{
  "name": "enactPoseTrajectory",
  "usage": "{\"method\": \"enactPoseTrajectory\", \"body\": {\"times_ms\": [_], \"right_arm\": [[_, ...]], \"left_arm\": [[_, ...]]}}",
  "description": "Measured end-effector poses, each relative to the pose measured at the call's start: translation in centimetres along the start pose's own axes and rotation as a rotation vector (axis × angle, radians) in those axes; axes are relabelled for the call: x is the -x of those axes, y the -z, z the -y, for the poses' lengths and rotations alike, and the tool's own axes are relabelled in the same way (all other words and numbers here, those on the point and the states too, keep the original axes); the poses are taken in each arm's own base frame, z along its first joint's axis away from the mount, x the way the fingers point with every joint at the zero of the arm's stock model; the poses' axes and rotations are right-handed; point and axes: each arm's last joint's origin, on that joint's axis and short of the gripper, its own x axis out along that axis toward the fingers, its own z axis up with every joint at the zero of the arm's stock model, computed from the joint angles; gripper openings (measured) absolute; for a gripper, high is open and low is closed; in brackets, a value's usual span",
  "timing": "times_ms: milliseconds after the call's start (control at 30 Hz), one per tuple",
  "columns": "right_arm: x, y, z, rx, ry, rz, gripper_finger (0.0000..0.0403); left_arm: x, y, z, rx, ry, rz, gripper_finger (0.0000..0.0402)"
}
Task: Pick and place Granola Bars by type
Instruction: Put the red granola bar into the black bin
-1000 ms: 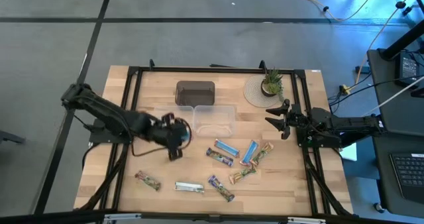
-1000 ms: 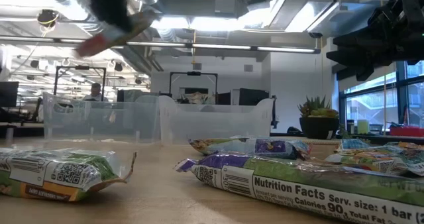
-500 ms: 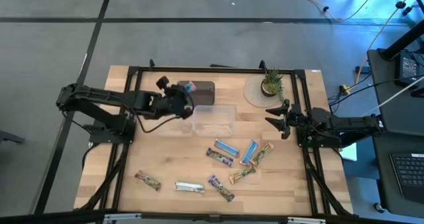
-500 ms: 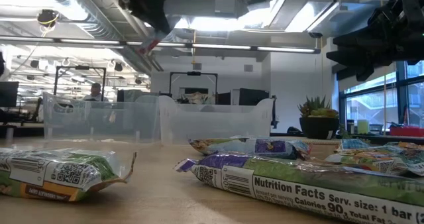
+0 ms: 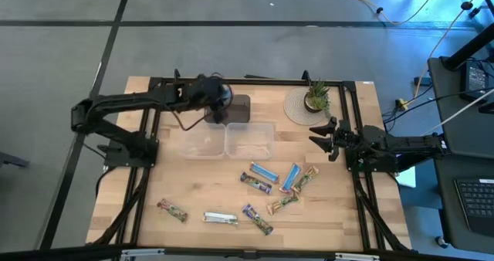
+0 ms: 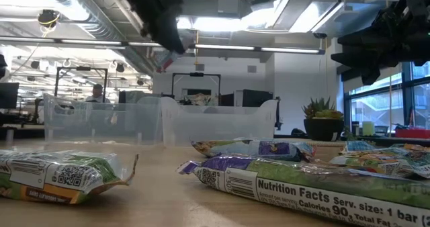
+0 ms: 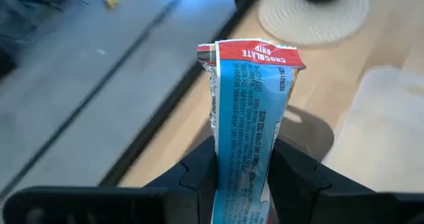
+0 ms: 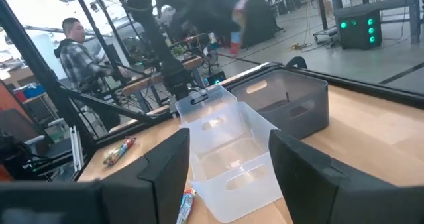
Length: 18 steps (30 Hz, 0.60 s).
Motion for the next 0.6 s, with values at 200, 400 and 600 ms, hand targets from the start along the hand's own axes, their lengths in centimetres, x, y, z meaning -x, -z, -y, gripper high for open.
{"method": "enactPoseTrajectory", "body": {"times_ms": [200, 400, 600], "right_arm": [[0.0, 0.0, 0.0, -0.054, 0.000, 0.000, 0.0210], [0.0, 0.0, 0.0, -0.049, 0.000, 0.000, 0.0210], [0.0, 0.0, 0.0, -0.044, 0.000, 0.001, 0.0210]], "left_arm": [[-4.1, 0.7, -0.3, -0.066, 0.036, -0.104, 0.0111], [-8.1, 1.9, 0.3, -0.124, 0.060, -0.193, 0.0111], [-11.1, 3.6, 1.1, -0.152, 0.064, -0.300, 0.0111]]}}
